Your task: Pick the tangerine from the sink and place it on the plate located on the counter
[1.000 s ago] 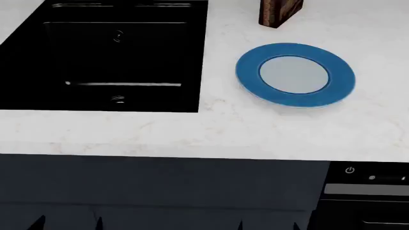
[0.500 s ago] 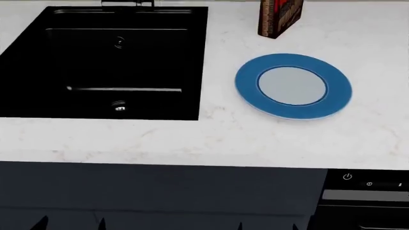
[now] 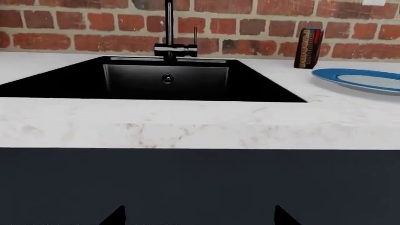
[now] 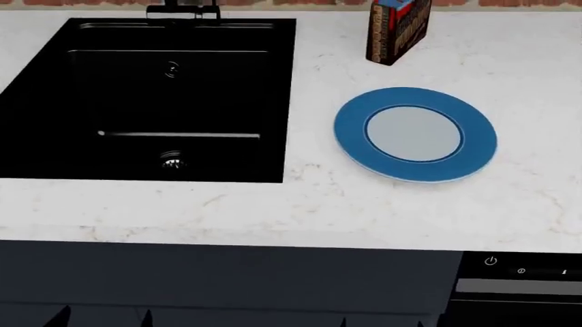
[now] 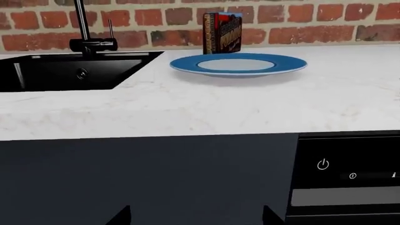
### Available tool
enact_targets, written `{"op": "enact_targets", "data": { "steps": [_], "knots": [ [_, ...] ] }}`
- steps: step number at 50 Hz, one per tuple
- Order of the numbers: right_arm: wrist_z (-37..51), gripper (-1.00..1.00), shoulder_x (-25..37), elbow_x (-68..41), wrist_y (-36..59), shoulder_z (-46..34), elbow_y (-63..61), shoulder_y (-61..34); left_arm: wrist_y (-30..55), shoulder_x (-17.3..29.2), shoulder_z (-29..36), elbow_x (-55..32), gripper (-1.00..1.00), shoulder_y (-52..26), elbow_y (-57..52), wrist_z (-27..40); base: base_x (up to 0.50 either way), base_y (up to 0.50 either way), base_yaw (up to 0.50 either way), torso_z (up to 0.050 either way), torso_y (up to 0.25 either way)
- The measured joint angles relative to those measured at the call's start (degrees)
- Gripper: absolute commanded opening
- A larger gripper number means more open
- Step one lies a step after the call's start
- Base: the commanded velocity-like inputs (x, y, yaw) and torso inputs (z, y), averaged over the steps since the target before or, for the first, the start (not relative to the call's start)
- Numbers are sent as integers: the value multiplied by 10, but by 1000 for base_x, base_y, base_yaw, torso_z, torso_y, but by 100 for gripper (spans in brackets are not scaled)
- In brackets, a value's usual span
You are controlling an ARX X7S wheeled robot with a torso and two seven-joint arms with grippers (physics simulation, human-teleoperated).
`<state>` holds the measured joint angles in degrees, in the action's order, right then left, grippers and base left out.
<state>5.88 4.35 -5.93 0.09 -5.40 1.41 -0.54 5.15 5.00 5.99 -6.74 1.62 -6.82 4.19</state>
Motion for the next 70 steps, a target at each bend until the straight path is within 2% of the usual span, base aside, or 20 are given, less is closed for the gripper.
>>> {"op": "enact_targets", "data": {
  "steps": [11,23,36,43,52,70],
  "knots": [
    [12,100,12,-10,34,-7,-41,-1,40,9,6,-23,100,-2,-35,9,0,0,0,27,11],
    [33,100,50,-29,181,7,-186,-40,225,31,-3,-72,100,-75,-145,35,0,0,0,0,0],
    [34,100,92,-65,354,30,-269,-155,402,54,-37,-133,100,-213,-201,51,0,0,0,0,0],
    [25,100,113,-89,437,46,-269,-239,466,64,-40,-150,100,-305,-174,50,0,0,0,0,0],
    [9,100,131,-111,512,50,-228,-349,503,69,-28,-156,100,-412,-93,38,0,0,0,0,0],
    [-15,100,141,-109,534,24,-90,-497,505,64,10,-144,100,-563,70,14,0,0,0,0,0]
  ]
}}
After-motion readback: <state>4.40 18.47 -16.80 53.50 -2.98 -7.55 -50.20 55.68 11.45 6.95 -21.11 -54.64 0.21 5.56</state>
